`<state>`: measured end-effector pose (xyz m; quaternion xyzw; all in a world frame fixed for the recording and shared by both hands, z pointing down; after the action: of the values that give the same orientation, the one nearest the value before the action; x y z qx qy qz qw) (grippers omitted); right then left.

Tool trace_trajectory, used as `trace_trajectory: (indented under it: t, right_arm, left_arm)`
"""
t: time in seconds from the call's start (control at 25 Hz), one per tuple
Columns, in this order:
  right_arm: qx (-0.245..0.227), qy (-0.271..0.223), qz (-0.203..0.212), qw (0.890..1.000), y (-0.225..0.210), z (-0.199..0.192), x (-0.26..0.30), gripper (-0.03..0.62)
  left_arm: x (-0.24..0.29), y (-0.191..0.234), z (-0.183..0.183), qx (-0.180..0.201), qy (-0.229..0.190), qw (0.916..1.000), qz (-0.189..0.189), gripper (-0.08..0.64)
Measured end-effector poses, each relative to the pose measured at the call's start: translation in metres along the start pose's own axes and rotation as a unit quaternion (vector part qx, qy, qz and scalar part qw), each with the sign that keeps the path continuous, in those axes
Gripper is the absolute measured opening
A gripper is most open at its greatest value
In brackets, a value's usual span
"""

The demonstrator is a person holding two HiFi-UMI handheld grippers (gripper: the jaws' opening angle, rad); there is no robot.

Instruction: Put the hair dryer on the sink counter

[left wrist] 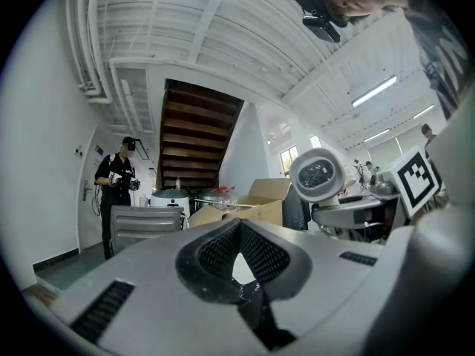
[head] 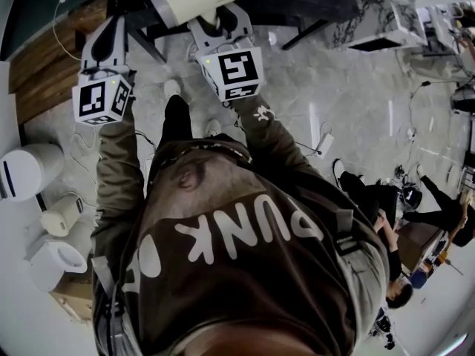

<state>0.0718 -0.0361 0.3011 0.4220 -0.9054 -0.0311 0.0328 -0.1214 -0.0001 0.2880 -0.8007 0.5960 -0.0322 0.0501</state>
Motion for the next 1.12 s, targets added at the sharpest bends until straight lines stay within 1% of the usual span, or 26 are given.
trace_trajectory:
  t: [0.12, 0.28, 0.4, 0.56, 0.88, 1.12]
  right_arm:
    - [0.004, 0.011, -0.006, 1.0, -0.005, -0.009, 0.025, 0.16]
    - [0.012, 0.034, -0.014, 0.999, -0.017, -0.02, 0.072, 0.16]
    - [0.02, 0.058, -0.017, 0.998, -0.029, -0.027, 0.112, 0.16]
    - [0.037, 0.102, -0.022, 0.994, -0.043, -0.039, 0.169, 0.16]
    - [0.077, 0.2, -0.034, 0.976, -0.067, -0.07, 0.272, 0.16]
    - [0.103, 0.269, -0.041, 0.957, -0.08, -0.095, 0.327, 0.16]
  left_arm:
    - [0.021, 0.016, -0.011, 0.0, 0.002, 1.0, -0.003, -0.006]
    - [0.061, 0.046, -0.029, -0.001, 0.005, 1.0, -0.006, -0.006]
    - [0.095, 0.067, -0.042, -0.012, 0.005, 0.9999, -0.008, -0.006]
    - [0.14, 0.097, -0.058, -0.013, 0.017, 0.9996, -0.015, -0.006]
    - [0.212, 0.148, -0.089, -0.021, 0.035, 0.9987, -0.031, -0.006]
    - [0.247, 0.176, -0.106, -0.031, 0.044, 0.9977, -0.042, -0.006]
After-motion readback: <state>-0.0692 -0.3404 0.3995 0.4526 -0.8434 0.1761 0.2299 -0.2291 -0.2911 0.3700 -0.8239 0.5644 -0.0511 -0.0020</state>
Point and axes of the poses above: the fingertips, and each gripper's own axes: x forward along the fingers, y to its left, z out of its top, the point moved 6 cm from there along -x, backward along the fingers, and after that the axes turned 5 degrees about y, right-handed, at the moved point
